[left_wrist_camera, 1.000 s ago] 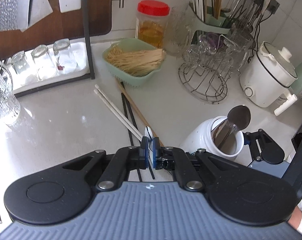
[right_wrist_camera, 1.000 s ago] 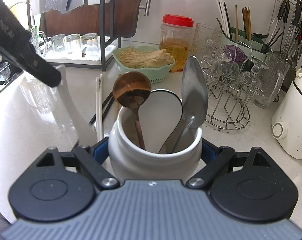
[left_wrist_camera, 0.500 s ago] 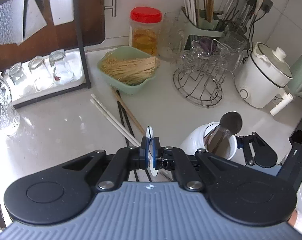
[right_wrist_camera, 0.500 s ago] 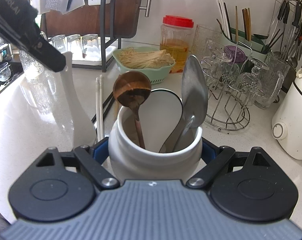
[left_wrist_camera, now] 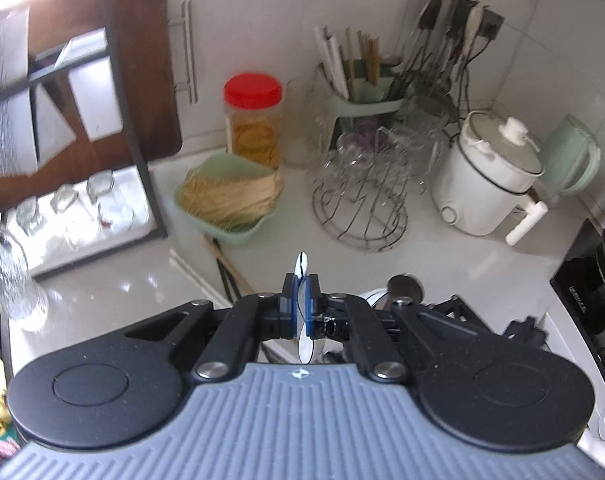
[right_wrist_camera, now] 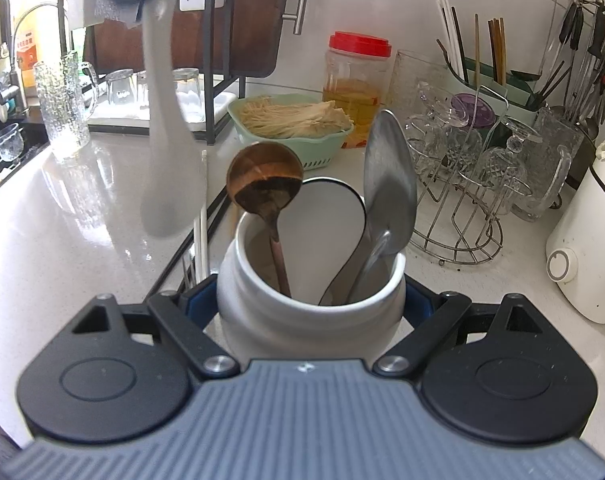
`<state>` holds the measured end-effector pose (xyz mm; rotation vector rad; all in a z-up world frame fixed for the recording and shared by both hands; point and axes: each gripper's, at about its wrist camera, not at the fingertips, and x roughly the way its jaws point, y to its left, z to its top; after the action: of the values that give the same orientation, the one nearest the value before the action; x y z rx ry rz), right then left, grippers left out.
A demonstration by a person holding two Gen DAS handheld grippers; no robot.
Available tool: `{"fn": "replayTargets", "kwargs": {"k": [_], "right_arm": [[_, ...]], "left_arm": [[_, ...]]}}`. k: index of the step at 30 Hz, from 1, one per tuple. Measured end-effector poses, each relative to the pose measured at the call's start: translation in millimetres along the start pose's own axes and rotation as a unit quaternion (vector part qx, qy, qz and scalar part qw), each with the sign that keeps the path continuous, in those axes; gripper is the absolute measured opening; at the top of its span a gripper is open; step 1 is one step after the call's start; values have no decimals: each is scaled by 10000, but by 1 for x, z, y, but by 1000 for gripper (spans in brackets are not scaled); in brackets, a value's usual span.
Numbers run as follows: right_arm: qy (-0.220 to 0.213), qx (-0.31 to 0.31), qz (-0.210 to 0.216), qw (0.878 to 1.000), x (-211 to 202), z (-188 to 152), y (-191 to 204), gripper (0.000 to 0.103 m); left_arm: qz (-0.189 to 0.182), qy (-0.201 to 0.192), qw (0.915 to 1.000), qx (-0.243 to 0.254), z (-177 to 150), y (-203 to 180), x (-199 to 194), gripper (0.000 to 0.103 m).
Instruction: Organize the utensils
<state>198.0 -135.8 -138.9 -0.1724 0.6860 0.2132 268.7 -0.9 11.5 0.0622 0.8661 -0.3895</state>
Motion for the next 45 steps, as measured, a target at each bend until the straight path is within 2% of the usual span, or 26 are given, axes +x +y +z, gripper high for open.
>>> {"fn": "replayTargets", "kwargs": {"k": [17, 24, 26, 30, 38, 45], "right_arm": [[-30, -33, 46, 10000, -1, 0, 1, 93], [-50, -40, 75, 10000, -1, -1, 0, 93], [-54, -33, 82, 9999, -1, -1, 0, 93], [-79, -65, 104, 9999, 0, -1, 0, 93], [-31, -105, 114, 9999, 2, 1, 0, 93], [150, 59, -64, 9998, 4, 7, 5, 93]], "left_arm": [[-301, -313, 9976, 542, 32, -43, -44, 0], [-292, -229, 9981, 490, 25, -45, -27, 0], [-249, -155, 9989, 363, 19, -34, -16, 0], [65, 136, 9998, 158, -3, 2, 10, 0], [402, 634, 9968, -286, -56, 96, 47, 0], [606, 954, 9936, -70, -91, 159, 71, 1]]}}
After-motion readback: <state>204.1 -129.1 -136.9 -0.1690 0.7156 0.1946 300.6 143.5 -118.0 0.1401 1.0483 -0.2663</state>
